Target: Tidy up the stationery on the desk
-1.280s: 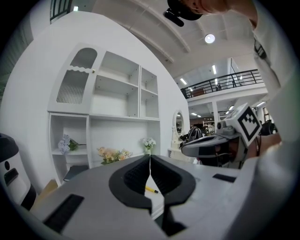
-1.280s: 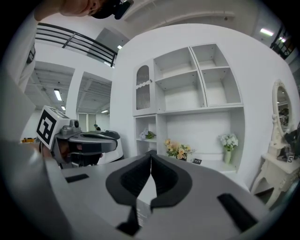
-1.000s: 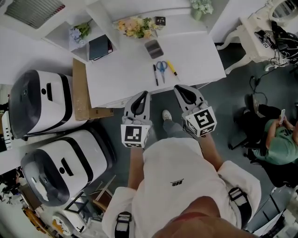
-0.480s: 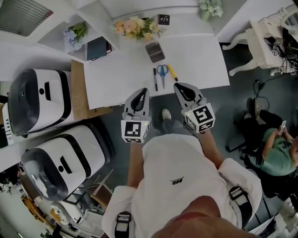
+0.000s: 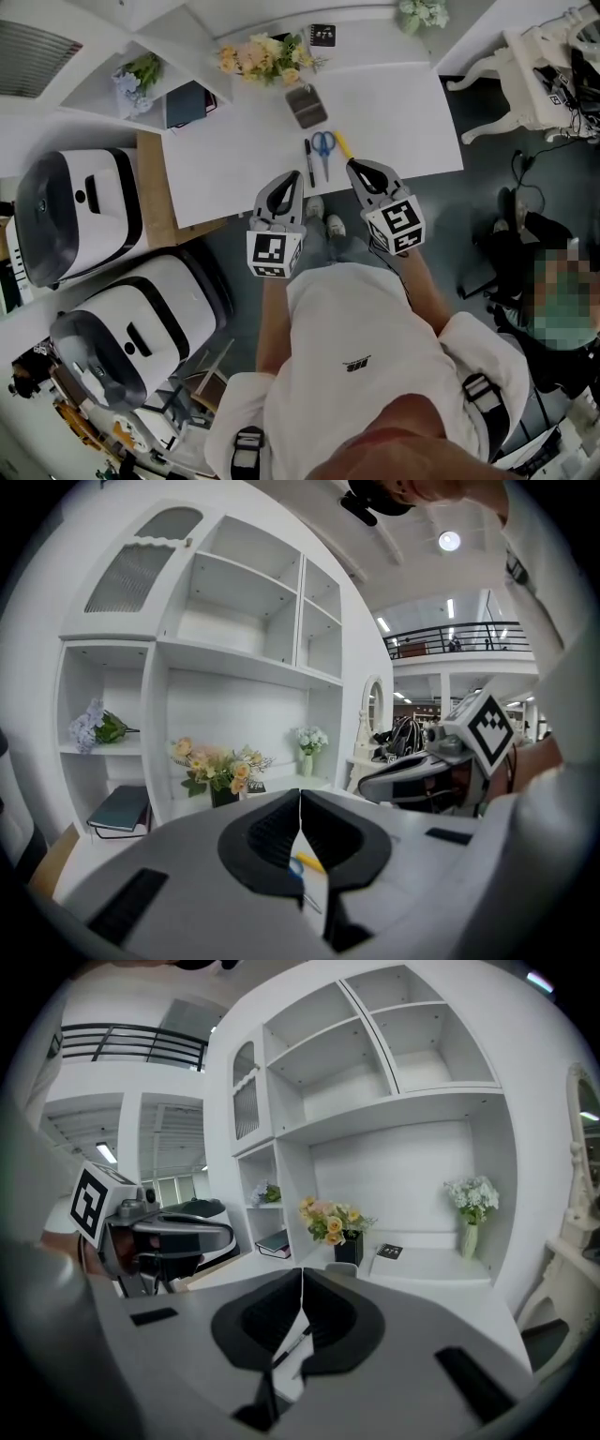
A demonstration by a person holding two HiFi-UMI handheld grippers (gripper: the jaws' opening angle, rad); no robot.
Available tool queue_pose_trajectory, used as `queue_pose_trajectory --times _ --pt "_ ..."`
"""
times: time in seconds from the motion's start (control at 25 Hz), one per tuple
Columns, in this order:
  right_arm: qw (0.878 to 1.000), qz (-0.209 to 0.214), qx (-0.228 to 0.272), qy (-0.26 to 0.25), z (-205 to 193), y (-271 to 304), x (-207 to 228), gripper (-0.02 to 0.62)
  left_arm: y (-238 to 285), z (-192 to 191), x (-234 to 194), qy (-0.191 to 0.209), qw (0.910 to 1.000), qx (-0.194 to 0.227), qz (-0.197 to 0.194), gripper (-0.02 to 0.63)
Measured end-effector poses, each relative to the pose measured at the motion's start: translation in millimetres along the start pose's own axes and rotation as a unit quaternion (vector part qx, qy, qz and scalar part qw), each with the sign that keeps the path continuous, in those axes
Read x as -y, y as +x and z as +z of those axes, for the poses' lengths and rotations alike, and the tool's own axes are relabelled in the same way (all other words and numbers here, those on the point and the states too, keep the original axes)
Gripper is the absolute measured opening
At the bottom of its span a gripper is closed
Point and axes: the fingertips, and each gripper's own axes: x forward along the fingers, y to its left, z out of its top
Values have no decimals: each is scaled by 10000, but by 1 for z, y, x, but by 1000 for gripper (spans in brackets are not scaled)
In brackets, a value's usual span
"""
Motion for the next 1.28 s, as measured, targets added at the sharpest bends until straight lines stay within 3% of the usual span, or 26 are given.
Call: queue_pose_trajectory --times 0.64,1.28 --pt "9962 -543 -679 59 -35 63 45 -3 79 -45 -14 -35 9937 -528 -988 0" --pt "9888 -821 -1211 283 -82 106 74 -3 132 -92 -19 -112 9823 -1026 -1565 0"
